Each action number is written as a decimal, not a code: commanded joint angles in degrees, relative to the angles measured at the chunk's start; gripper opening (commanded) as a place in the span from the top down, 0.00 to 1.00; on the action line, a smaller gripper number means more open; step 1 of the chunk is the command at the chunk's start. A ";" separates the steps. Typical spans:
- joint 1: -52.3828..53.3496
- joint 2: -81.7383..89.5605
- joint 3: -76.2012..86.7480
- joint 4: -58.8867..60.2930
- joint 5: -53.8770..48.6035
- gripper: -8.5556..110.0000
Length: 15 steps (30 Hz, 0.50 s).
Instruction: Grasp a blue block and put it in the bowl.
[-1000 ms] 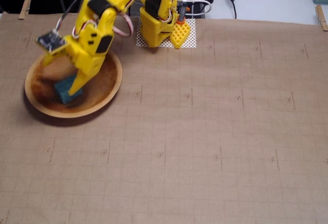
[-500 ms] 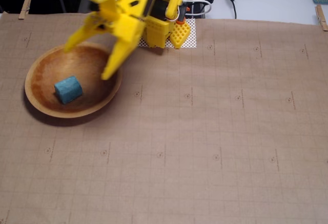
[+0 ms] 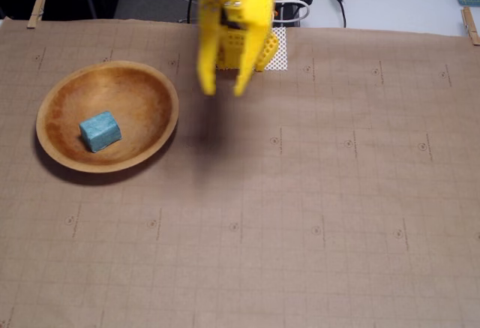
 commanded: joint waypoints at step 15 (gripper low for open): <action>-9.40 17.40 15.56 0.09 -1.85 0.96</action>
